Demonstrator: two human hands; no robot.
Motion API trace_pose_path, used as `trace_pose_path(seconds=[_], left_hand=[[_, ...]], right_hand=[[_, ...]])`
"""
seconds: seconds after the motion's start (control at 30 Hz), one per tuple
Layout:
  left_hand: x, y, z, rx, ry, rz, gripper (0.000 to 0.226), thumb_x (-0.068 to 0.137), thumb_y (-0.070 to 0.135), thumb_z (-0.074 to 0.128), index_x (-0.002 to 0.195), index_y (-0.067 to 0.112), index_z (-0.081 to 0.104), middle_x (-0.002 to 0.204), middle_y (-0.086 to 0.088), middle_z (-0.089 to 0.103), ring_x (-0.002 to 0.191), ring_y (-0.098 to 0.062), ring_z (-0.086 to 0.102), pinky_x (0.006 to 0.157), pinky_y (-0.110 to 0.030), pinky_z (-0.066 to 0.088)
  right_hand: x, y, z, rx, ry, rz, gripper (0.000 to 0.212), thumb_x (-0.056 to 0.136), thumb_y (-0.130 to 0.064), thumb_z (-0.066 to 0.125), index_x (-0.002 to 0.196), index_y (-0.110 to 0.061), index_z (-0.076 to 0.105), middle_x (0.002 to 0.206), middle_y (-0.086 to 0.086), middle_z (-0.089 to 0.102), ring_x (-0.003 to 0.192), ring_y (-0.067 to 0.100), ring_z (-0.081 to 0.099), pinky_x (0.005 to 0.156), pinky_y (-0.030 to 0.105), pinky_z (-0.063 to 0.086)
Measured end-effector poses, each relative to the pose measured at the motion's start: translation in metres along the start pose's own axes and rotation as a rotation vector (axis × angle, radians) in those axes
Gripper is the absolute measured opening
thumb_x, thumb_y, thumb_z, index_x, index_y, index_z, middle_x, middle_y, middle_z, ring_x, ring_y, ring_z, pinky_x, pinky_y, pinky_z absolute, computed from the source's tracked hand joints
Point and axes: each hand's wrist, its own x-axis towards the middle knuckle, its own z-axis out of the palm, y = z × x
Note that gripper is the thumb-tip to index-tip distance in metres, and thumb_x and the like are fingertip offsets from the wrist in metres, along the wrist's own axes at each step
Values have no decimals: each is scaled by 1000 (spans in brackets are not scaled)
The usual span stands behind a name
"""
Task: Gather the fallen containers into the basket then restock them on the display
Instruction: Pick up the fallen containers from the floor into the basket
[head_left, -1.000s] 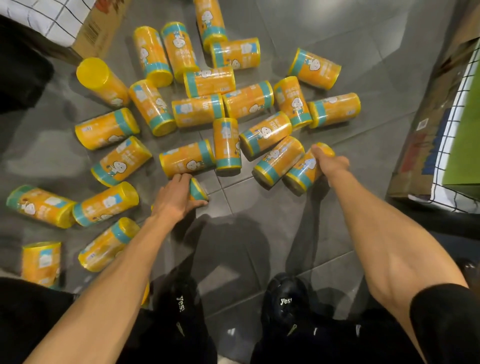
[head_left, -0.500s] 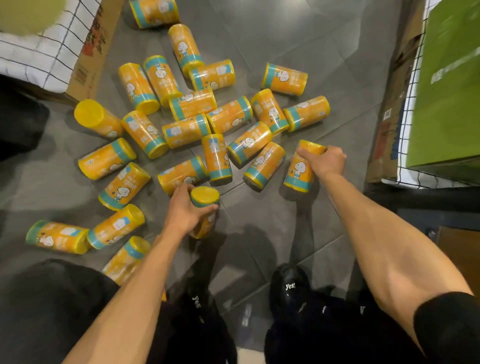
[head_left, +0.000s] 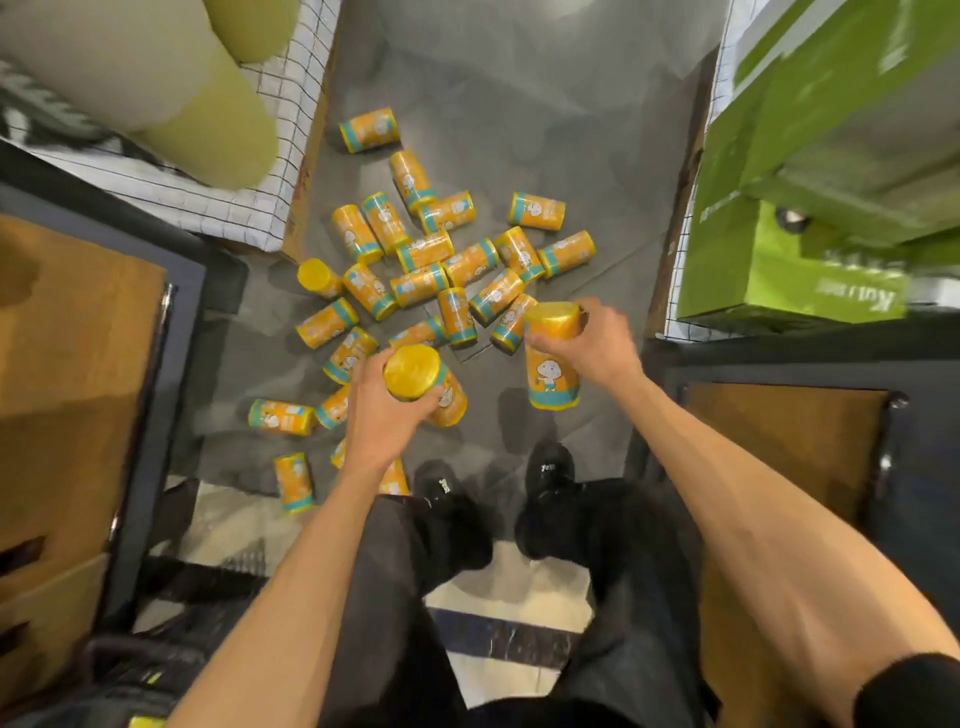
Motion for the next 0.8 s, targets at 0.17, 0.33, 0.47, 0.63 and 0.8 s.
trace_pose_path(seconds=[0.17, 0.33, 0.47, 0.63, 0.8], left_hand=[[-62, 96, -86, -42, 59, 58, 65, 66, 32, 88, 121, 19, 56, 110, 5, 47, 103, -8, 47, 87, -20, 38], [-118, 164, -151, -137, 166, 110, 61, 67, 39, 87, 118, 24, 57, 114, 3, 52, 102, -3, 51, 81, -3, 36], [-157, 198, -186, -174, 291, 136, 66, 65, 46, 86, 119, 20, 58, 110, 2, 53, 99, 6, 51, 82, -8, 40], [-218, 217, -205, -252, 516, 94, 68, 60, 56, 82, 116, 25, 58, 108, 7, 53, 100, -4, 54, 85, -21, 44], [-273, 213, -227, -253, 735, 9, 66, 65, 54, 81, 118, 23, 56, 111, 8, 57, 102, -7, 55, 88, -29, 47]], right_hand=[[-90, -72, -81, 70, -42, -152, 78, 66, -54, 84, 128, -16, 56, 113, 0, 66, 102, 16, 62, 84, 30, 51], [-148, -129, -150, 114, -132, -285, 88, 58, -62, 81, 132, -23, 52, 115, -2, 66, 103, 16, 64, 89, 38, 55], [-180, -164, -192, 124, -158, -434, 74, 66, -43, 85, 129, -25, 50, 110, -8, 63, 99, 11, 63, 83, 28, 55], [-209, -198, -218, 117, -247, -623, 65, 64, -39, 88, 116, -29, 52, 102, -12, 65, 93, 10, 66, 80, 30, 56], [-242, -233, -218, 60, -382, -808, 70, 58, -46, 92, 115, -33, 53, 104, -14, 66, 94, 4, 66, 79, 28, 57]])
